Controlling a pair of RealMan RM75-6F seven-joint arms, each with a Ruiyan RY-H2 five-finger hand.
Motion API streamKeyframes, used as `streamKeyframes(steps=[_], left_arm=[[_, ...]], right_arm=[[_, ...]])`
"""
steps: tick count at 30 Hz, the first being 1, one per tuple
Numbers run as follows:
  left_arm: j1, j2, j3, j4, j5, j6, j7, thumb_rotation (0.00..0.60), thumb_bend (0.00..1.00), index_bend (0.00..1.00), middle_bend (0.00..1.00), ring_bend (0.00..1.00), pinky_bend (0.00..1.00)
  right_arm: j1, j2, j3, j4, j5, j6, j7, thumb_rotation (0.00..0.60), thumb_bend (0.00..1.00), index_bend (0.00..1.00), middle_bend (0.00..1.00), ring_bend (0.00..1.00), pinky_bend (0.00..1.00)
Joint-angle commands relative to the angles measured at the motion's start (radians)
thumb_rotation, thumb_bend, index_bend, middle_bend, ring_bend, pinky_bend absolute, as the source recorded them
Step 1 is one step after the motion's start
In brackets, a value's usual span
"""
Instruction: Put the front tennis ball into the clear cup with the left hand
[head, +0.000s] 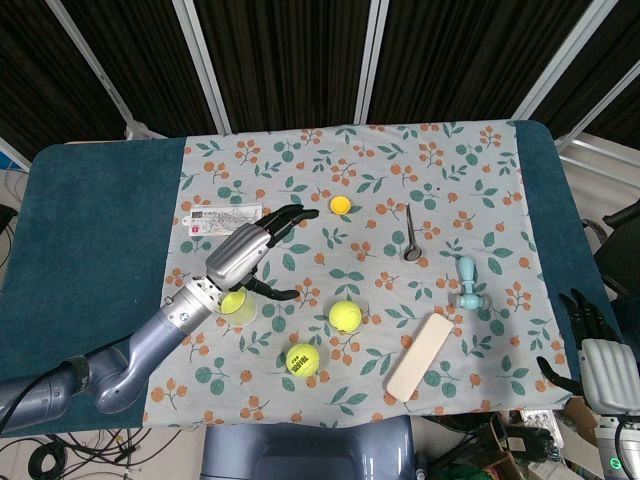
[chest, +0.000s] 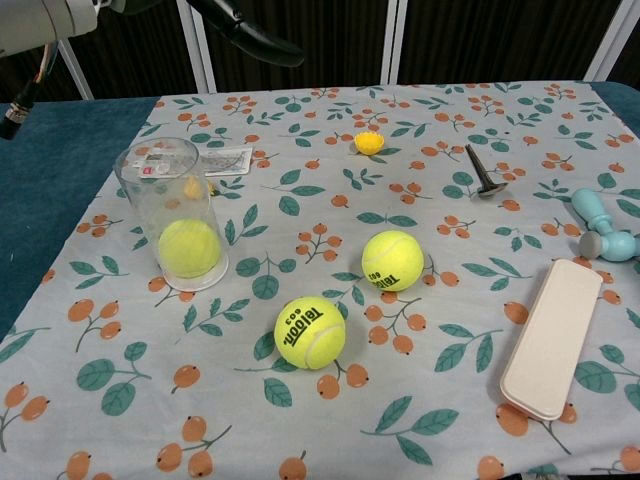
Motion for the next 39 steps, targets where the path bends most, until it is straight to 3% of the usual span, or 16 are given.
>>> streamKeyframes(steps=[1, 27, 39], left_arm=[[0.0, 0.001, 0.0, -0.001, -0.001, 0.002, -0.002, 0.6, 0.04, 0.06, 0.12, 0.03, 0.15], [-0.002, 0.03, 0.013, -0.031, 0.003, 0.003, 0.013, 0.6, 0.04, 0.06, 0.14, 0.06, 0.17], [0.01, 0.135, 0.106, -0.132, 0.156, -0.026, -0.036, 0.6, 0.04, 0.09, 0.14, 0.06, 0.15]], right_arm=[[0.0, 0.0, 0.0, 0.0, 0.0, 0.0, 0.0, 0.6, 0.17, 0.0, 0.0, 0.07, 0.24], [-0.001, 0.001, 0.0, 0.0, 0.003, -0.001, 0.003, 0.6, 0.17, 0.0, 0.0, 0.07, 0.24], [-0.002, 0.002, 0.0, -0.002, 0.005, -0.002, 0.001, 0.6, 0.17, 0.0, 0.0, 0.07, 0.24]])
